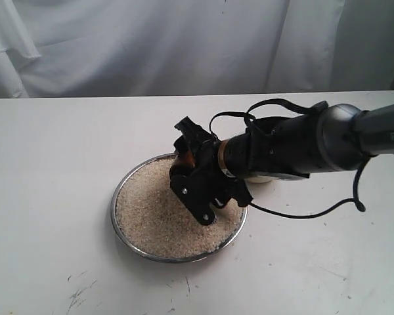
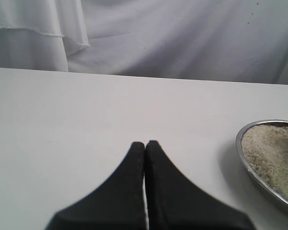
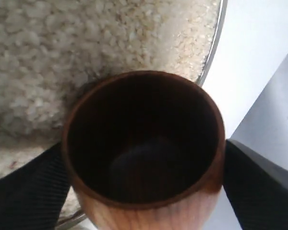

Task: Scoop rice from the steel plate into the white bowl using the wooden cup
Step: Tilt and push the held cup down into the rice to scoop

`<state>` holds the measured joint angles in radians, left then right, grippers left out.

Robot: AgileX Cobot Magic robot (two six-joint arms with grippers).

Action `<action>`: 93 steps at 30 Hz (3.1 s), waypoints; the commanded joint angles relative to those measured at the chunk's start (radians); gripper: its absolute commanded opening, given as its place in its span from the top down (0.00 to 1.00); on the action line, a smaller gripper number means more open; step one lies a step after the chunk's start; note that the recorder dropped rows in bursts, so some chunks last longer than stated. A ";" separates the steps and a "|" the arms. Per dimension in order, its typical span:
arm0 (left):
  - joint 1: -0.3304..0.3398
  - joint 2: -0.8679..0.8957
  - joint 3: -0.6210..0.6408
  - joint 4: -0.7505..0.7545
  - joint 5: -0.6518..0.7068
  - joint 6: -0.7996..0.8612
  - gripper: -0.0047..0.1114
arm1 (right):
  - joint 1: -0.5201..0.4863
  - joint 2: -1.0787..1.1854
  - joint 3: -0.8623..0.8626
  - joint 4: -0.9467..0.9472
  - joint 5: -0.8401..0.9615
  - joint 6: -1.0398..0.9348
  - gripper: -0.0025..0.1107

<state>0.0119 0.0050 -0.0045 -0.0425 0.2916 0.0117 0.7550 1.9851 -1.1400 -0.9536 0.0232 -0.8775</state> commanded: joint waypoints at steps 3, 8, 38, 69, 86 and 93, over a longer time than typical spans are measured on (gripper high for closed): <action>-0.002 -0.005 0.005 -0.001 -0.006 -0.003 0.96 | 0.001 0.059 -0.154 -0.002 0.018 -0.120 0.98; -0.002 -0.005 0.005 -0.001 -0.006 -0.003 0.96 | 0.001 0.086 -0.161 -0.002 0.013 -0.306 0.98; -0.002 -0.005 0.005 -0.001 -0.006 -0.003 0.96 | 0.139 0.124 -0.109 0.307 0.314 -0.342 0.98; -0.002 -0.005 0.005 -0.001 -0.006 -0.003 0.96 | 0.135 0.124 -0.111 0.948 0.531 -0.690 0.98; -0.002 -0.005 0.005 -0.001 -0.006 -0.003 0.96 | 0.088 0.124 -0.156 1.131 0.600 -0.731 0.98; -0.002 -0.005 0.005 -0.001 -0.006 -0.003 0.96 | 0.060 0.124 -0.156 1.264 0.617 -0.823 0.98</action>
<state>0.0119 0.0050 -0.0045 -0.0425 0.2916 0.0117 0.8170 2.0733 -1.3208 0.2565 0.4917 -1.6869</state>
